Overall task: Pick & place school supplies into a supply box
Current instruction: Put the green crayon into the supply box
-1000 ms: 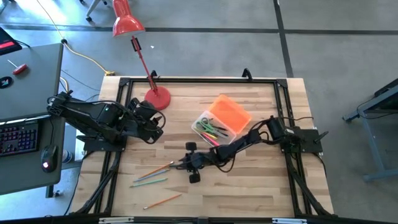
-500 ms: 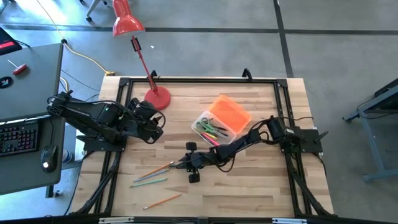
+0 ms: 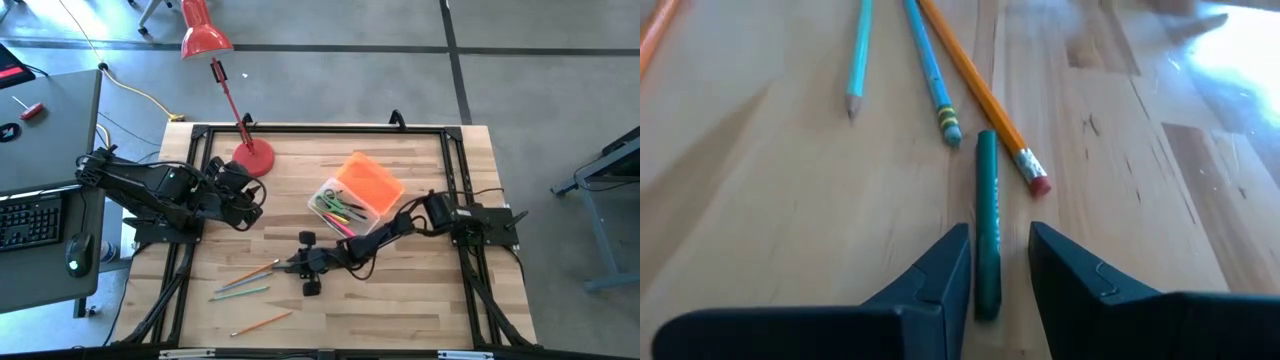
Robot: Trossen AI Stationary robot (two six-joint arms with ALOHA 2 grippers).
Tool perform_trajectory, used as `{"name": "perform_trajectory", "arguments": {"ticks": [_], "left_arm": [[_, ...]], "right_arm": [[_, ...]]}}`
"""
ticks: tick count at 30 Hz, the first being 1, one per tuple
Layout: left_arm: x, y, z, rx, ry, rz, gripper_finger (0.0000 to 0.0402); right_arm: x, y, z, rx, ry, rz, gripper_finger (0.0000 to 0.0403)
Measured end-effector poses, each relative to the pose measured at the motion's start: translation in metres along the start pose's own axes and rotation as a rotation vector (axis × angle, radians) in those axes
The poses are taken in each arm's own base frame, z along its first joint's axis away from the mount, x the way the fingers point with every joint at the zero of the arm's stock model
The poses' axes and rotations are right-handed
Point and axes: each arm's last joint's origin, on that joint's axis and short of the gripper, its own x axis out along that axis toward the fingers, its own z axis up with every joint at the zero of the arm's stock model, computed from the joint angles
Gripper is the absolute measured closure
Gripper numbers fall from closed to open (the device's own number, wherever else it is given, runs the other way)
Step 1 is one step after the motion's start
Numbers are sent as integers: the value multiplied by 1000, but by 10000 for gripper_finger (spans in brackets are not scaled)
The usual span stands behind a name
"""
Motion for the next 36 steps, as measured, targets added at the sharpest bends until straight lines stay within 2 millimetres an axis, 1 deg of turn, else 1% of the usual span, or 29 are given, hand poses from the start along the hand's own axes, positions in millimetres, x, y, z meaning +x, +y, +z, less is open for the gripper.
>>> {"name": "perform_trajectory", "arguments": {"ticks": [3,6,9,10,11,13,17,21,23,25,28,29,30,31,33,34,36], "left_arm": [[0,0,0,1,0,0,236],[0,0,0,2,0,0,236],[0,0,0,2,0,0,236],[0,0,0,2,0,0,236],[0,0,0,2,0,0,236],[0,0,0,3,0,0,236],[0,0,0,3,0,0,236],[0,0,0,5,2,1,236],[0,0,0,7,3,3,236],[0,0,-1,8,4,3,236],[0,0,-1,8,4,3,236],[0,0,-1,8,4,4,236],[0,0,-1,8,6,2,236],[0,0,-1,9,7,1,236],[0,0,-1,8,6,2,236],[0,0,-1,8,4,3,236],[0,0,0,7,2,4,236]], "right_arm": [[4,0,-7,-1,13,-36,323],[4,0,-7,-6,16,-42,348],[0,-1,-2,-30,9,-39,385],[-1,-1,1,-35,9,-31,392],[-3,-1,4,-41,6,-25,395],[-9,-2,11,-54,16,-19,387],[-33,-7,31,-78,90,-49,374],[-68,-19,57,-104,185,-132,394],[-85,-26,62,-125,268,-164,400],[-105,-32,67,-131,338,-210,397],[-137,-41,77,-123,412,-336,396],[-147,-44,77,-119,450,-380,399],[-154,-48,76,-103,484,-422,401],[-159,-50,76,-74,497,-451,402],[-159,-52,79,-1,460,-456,399],[-157,-51,83,26,417,-429,398],[-145,-46,89,26,327,-332,395]]}}
